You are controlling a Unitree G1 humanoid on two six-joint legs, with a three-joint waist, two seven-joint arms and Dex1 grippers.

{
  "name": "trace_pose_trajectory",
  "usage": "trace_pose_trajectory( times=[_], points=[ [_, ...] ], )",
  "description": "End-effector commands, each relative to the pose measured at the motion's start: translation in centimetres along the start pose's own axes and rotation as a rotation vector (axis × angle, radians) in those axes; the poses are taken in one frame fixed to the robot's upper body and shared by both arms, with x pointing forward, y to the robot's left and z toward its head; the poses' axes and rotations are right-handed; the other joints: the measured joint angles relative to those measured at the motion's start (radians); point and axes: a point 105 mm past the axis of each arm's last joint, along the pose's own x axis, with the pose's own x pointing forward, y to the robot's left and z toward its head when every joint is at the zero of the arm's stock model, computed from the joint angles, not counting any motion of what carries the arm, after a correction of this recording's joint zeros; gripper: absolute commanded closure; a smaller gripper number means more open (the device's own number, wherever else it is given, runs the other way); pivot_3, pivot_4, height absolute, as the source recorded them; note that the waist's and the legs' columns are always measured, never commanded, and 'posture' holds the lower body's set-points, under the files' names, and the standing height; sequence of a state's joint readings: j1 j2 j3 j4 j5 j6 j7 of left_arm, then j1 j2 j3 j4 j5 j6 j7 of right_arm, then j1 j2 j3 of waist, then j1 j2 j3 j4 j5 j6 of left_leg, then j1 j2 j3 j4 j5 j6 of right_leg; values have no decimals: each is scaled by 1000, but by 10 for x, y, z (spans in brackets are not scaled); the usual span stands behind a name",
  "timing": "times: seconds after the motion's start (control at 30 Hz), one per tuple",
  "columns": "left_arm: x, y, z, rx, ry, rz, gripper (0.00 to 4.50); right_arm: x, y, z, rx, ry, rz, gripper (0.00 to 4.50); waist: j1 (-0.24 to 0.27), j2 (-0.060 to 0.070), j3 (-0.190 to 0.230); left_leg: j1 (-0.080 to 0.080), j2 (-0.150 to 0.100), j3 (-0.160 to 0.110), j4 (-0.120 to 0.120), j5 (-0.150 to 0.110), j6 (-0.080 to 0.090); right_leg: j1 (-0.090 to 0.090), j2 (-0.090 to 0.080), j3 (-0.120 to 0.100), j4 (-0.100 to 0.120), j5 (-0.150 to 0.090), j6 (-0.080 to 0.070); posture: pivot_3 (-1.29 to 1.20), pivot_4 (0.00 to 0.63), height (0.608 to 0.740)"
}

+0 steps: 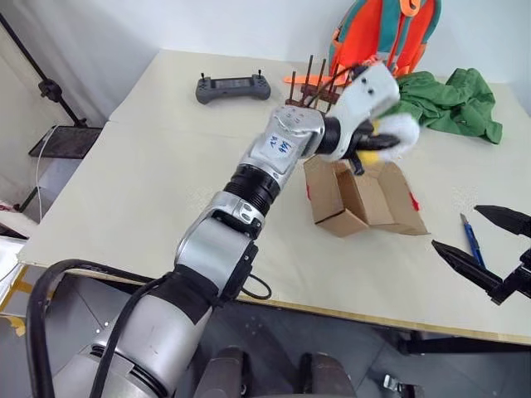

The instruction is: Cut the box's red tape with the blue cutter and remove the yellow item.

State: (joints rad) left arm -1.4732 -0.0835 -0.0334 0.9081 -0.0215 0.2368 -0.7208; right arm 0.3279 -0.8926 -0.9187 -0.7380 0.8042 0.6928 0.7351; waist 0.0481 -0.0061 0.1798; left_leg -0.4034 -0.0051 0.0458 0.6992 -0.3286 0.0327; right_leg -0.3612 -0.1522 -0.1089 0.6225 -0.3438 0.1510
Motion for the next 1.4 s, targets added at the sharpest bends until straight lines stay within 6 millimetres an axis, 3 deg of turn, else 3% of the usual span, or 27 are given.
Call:
trace_pose_trajectory(
  times=[0.03, 0.27, 0.43, 0.5, 0.6, 0.77, 0.93, 1.03, 1.13, 1.23, 1.3, 1.4],
  points=[
    [-34, 45, 4, 127, 83, 236, 4154, 6, -6, 8, -42, -30, 29, 0, -7, 0, 0, 1, 0, 0, 0, 0, 0, 0, 0, 0, 0, 0, 0, 0, 150, 740],
    [-102, 84, -51, 195, 415, 438, 4154, 19, -18, 8, -51, -102, 111, 0, -17, 0, 0, 2, 0, 0, -1, 1, -2, 0, 1, 0, 1, 0, 0, 0, 150, 740],
    [-153, 84, -103, 117, 674, 445, 4154, 33, -25, -3, -52, -101, 176, 0, -18, -1, 1, -1, 0, -1, 0, 1, -2, 0, 1, 0, 1, 0, 0, 0, 150, 740],
    [-167, 81, -115, 143, 750, 432, 4154, 37, -29, -4, -53, -102, 186, 0, -22, -1, 1, 0, -1, 0, -1, 1, -2, 0, 1, 0, 1, 0, 0, 0, 150, 740],
    [-186, 73, -122, 114, 781, 411, 3208, 43, -36, -2, -63, -106, 201, 0, -23, -1, 1, 0, 0, 0, 0, 1, -3, -1, 1, 0, 1, 0, 0, 0, 150, 740],
    [-194, 72, -99, 38, 640, 436, 1603, 49, -42, -2, -69, -94, 231, 0, -18, -1, 1, -1, 1, -2, 1, 2, -3, 0, 1, 0, 1, 0, 0, 0, 150, 740],
    [-201, 66, -90, -7, 537, 381, 17, 46, -42, -5, -71, -69, 264, 0, -21, -1, 1, -1, 1, -2, 0, 2, -3, 0, 1, 0, 1, 0, 0, 0, 150, 740],
    [-200, 52, -83, -19, 378, 295, 17, 44, -43, -11, -66, -48, 280, 0, -23, -1, 1, -1, 1, -2, 0, 2, -3, 0, 1, 0, 1, 0, 0, 0, 150, 740],
    [-203, 19, -80, -25, 256, 128, 17, 42, -43, -17, -64, -23, 292, 0, -25, -1, 0, 0, 1, -2, 0, 2, -3, 0, 1, 0, 1, 0, 0, 0, 150, 740],
    [-219, -10, -84, -44, 112, 18, 17, 37, -40, -25, -60, 11, 318, 0, -25, 0, 0, 0, 1, -2, 0, 2, -3, 0, 1, 0, 1, 0, 0, 0, 150, 740],
    [-235, -6, -99, -62, 70, 99, 17, 33, -41, -34, -35, 18, 314, 0, -24, 0, 0, 1, 1, -2, 0, 2, -3, 1, 1, 1, 1, 0, 0, 0, 150, 740],
    [-256, -17, -133, -82, 178, 87, 17, 25, -44, -58, -38, 108, 315, 0, -22, 0, 0, 4, 1, -2, 1, 2, -3, 4, 1, 1, 1, 0, 0, 0, 150, 740]
  ],
)
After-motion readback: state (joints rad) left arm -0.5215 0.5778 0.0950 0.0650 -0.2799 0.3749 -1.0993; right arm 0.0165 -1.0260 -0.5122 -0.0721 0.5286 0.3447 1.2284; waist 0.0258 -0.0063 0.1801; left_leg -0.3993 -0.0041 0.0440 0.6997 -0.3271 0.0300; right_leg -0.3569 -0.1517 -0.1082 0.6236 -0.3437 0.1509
